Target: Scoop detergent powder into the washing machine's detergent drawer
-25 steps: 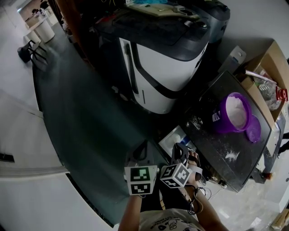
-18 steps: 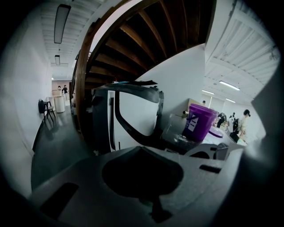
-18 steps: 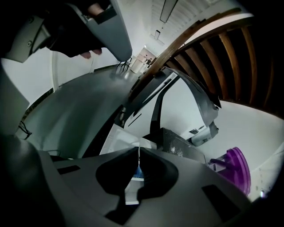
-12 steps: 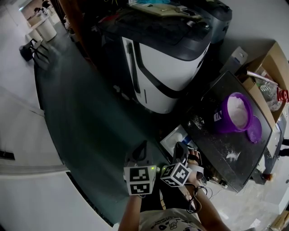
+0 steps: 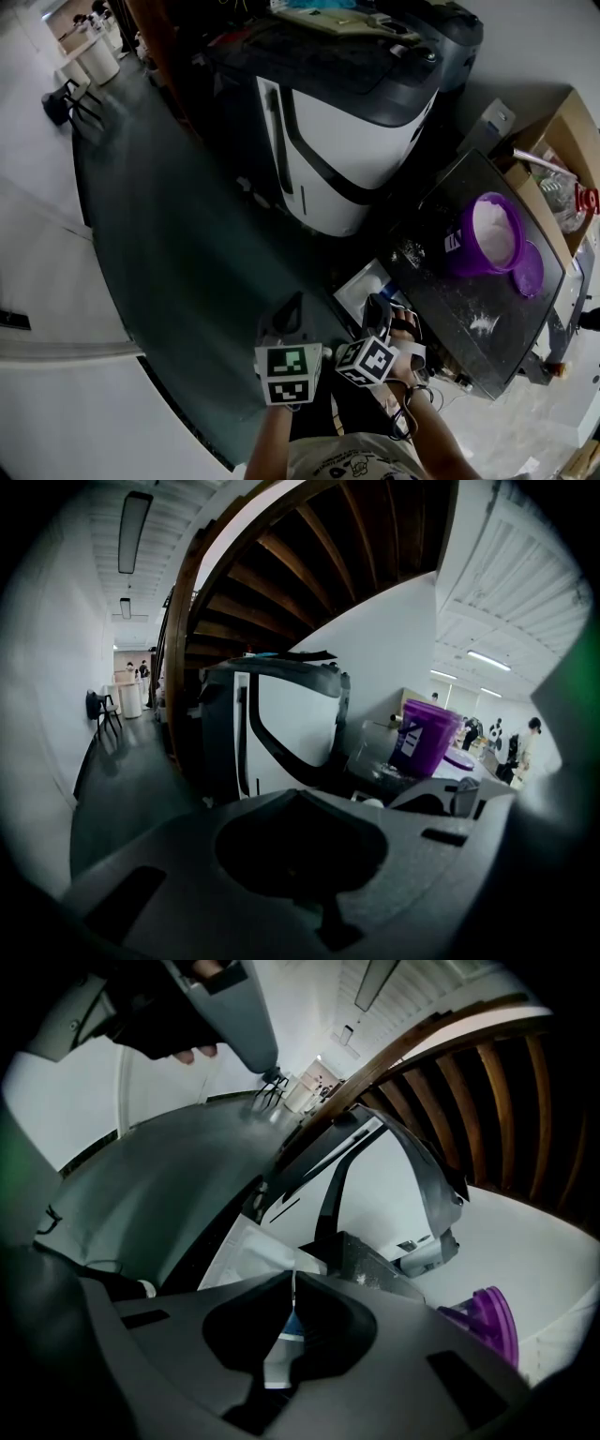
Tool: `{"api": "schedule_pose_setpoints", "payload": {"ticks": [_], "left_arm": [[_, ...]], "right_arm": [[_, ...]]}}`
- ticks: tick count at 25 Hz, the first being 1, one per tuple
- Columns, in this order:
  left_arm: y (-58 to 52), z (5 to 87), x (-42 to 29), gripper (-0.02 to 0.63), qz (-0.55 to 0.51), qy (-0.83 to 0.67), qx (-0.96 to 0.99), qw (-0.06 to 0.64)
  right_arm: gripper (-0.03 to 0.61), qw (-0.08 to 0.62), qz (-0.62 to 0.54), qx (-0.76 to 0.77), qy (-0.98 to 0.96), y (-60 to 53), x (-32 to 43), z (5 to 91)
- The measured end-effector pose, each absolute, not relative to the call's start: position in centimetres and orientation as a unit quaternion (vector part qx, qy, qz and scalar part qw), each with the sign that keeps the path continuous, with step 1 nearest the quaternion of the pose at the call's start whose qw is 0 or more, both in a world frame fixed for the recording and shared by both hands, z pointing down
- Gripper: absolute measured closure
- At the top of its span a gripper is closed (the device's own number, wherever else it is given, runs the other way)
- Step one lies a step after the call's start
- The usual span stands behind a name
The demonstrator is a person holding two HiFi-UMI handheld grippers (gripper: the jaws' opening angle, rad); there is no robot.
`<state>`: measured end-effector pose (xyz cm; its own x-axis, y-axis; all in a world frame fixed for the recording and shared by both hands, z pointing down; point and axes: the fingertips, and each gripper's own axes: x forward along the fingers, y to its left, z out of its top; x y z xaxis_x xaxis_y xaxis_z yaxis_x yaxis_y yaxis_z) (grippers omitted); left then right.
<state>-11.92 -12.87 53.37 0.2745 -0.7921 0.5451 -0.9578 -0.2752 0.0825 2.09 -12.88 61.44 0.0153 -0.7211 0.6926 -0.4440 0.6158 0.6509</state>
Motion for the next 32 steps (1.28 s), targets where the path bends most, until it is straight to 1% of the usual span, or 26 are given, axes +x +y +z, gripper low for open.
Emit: {"api": "schedule_pose_setpoints", "payload": {"ticks": [4, 18, 23, 26, 32], "left_arm": [[-12.9, 53.3, -12.0, 0.612, 0.203, -0.568, 0.771, 0.203], [-12.6, 53.0, -12.0, 0.612, 0.199, -0.569, 0.771, 0.204], [-12.7, 52.3, -12.1, 0.612, 0.196, -0.574, 0.77, 0.199], [-12.9, 51.7, -12.1, 0.612, 0.191, -0.576, 0.771, 0.195], [-13.2, 50.4, -11.7, 0.612, 0.178, -0.579, 0.774, 0.185]], "right_arm": [[0.558, 0.592, -0.142, 0.409, -0.679, -12.7, 2.4, 61.9], [0.557, 0.567, -0.114, 0.429, -0.693, -12.5, 2.8, 61.5], [0.557, 0.523, -0.077, 0.459, -0.714, -12.6, 2.7, 60.2], [0.557, 0.476, -0.027, 0.49, -0.73, -12.7, 3.0, 59.1], [0.557, 0.391, 0.025, 0.538, -0.746, -12.9, 3.4, 55.5]]}}
